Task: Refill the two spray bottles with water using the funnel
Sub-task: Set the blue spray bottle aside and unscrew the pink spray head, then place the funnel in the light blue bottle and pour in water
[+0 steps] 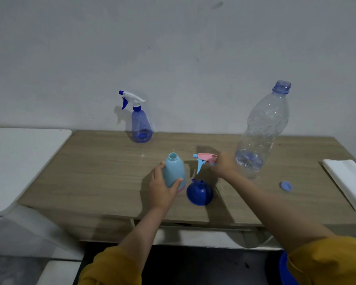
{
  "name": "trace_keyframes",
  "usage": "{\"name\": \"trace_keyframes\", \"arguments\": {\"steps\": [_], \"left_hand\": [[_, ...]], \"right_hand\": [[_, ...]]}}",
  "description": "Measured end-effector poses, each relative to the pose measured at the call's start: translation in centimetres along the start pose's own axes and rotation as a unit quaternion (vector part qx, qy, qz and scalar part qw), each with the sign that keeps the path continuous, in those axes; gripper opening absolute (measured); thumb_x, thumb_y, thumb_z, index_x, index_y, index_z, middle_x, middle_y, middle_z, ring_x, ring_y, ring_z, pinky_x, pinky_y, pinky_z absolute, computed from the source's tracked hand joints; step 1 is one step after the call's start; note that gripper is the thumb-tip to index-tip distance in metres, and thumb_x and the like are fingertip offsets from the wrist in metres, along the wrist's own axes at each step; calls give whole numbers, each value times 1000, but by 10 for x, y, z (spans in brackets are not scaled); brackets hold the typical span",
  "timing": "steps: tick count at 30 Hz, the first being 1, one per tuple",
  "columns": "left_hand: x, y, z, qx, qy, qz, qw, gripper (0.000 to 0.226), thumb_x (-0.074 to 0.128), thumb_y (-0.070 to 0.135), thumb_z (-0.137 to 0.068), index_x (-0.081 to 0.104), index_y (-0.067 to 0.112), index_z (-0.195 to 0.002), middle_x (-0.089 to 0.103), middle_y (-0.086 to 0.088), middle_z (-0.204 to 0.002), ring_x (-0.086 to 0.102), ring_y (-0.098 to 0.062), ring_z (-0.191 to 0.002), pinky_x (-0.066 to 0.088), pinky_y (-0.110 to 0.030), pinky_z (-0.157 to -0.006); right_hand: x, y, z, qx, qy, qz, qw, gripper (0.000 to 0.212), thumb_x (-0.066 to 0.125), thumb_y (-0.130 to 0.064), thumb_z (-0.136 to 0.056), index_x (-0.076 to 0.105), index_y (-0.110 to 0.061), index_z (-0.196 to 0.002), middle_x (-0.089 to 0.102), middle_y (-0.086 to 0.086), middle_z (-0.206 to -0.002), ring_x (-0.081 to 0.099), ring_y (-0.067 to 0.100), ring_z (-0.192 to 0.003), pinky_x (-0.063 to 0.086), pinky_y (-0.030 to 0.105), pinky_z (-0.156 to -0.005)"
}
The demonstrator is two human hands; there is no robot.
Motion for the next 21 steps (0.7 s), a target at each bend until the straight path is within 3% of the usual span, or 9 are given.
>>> {"name": "trace_keyframes", "arguments": {"steps": [5, 9, 11, 14, 16, 18, 21], "left_hand": [[3, -3, -1, -10, 8, -14, 1000, 70, 79, 36, -70, 44, 20, -129, 56, 0, -127, 55, -20, -111, 37, -21, -77], [3, -6, -1, -9, 6, -27, 1000, 71, 77, 43, -70, 42, 25, -129, 56, 3, -126, 55, -16, -109, 39, -23, -74], [4, -6, -1, -9, 2, -17, 1000, 71, 77, 41, -71, 42, 23, -130, 55, 2, -127, 53, -16, -112, 39, -23, -76], [4, -5, -1, -2, 5, -11, 1000, 71, 78, 37, -72, 43, 19, -130, 54, 0, -129, 52, -17, -115, 39, -22, -80], [4, -5, -1, -1, 9, -7, 1000, 70, 78, 35, -72, 43, 17, -130, 54, -1, -129, 52, -18, -115, 37, -20, -81], [4, -5, -1, 2, 9, -8, 1000, 70, 78, 34, -72, 43, 17, -130, 54, -1, -130, 52, -19, -116, 37, -20, -82], [4, -3, 0, 5, 8, -5, 1000, 70, 78, 34, -72, 43, 16, -131, 53, -1, -132, 51, -19, -117, 37, -21, -83]], "right_hand": [[17, 10, -5, 2, -13, 22, 1000, 22, 63, -22, -86, 65, 0, -90, 67, 19, -94, 64, 35, -90, 46, 34, -67], [14, 10, -8, -25, -33, 71, 997, 13, 64, -18, -86, 61, -6, -83, 62, 16, -86, 59, 28, -78, 42, 30, -64], [11, 7, -6, -47, -15, 100, 994, 19, 63, -23, -87, 59, -4, -84, 61, 13, -84, 53, 25, -73, 40, 31, -61], [8, 1, 2, -126, 26, 38, 991, 30, 64, -35, -85, 63, -6, -89, 60, 7, -77, 55, 23, -69, 40, 28, -58], [11, -4, 13, -200, -54, 5, 978, 43, 69, -48, -78, 64, -15, -105, 62, -1, -85, 57, 16, -75, 45, 27, -67], [17, -6, 21, -252, -140, 80, 954, 65, 70, -62, -68, 59, -23, -119, 60, -5, -98, 58, 15, -90, 47, 29, -76], [26, -6, 28, -249, -188, 209, 927, 80, 75, -62, -62, 48, -33, -131, 56, -2, -118, 53, 20, -110, 45, 31, -79]]}}
Point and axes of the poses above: each hand's wrist, its own z-axis away from the middle knuckle, its own x-axis out of the palm, y = z × x, the point moved 1 cm from there along -z, towards the middle knuckle
